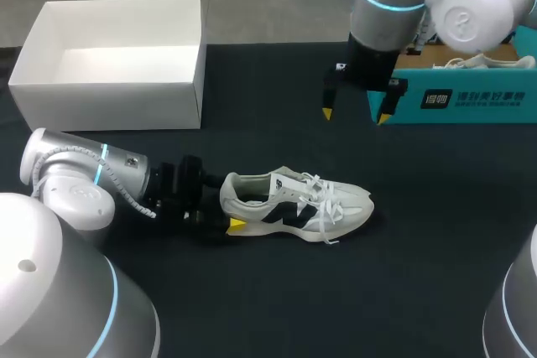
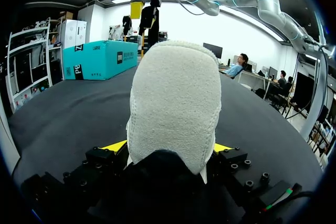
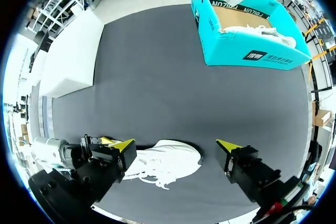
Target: Take the shoe out of the shoebox, open the shoe tongue, remove and reinsert the insole, then place the shoe into the shoebox
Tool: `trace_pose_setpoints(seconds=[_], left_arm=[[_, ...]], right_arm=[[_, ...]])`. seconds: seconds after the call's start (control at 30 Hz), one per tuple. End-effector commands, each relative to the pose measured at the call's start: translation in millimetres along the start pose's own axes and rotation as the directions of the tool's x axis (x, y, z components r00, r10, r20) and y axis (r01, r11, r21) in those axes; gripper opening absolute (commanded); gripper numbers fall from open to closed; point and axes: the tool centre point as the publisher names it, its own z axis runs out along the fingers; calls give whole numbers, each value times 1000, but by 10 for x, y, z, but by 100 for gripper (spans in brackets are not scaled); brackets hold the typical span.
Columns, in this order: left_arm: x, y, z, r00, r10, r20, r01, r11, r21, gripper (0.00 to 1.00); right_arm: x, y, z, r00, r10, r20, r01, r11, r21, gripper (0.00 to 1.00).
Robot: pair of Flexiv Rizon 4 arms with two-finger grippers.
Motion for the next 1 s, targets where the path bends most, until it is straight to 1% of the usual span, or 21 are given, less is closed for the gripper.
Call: trace_pose_setpoints(seconds=[0.03, 0.47, 0.53, 0.6, 0.73, 0.83, 1.0], left_arm=[[-3, 38, 10, 1000, -1, -1, 1, 1000, 0, 0], [-3, 38, 10, 1000, -1, -1, 1, 1000, 0, 0], [-3, 38, 10, 1000, -1, -1, 1, 1000, 0, 0], [-3, 38, 10, 1000, -1, -1, 1, 1000, 0, 0], [-3, 38, 10, 1000, -1, -1, 1, 1000, 0, 0], [-3, 38, 10, 1000, -1, -1, 1, 1000, 0, 0], [-3, 38, 10, 1000, -1, -1, 1, 1000, 0, 0]], right_arm=[[-21, -11, 5, 1000, 0, -6, 0, 1000, -2, 100], [-21, -11, 5, 1000, 0, -6, 0, 1000, -2, 100], [59, -43, 47, 1000, -13, 8, 13, 1000, 5, 100], [147, -78, 88, 999, -23, 41, 22, 999, 25, 100], [326, -197, 83, 997, -20, 79, 18, 999, 27, 100], [430, -324, 50, 996, 4, 86, -4, 1000, 2, 100], [579, -564, 15, 993, 41, 109, -41, 999, -6, 100]])
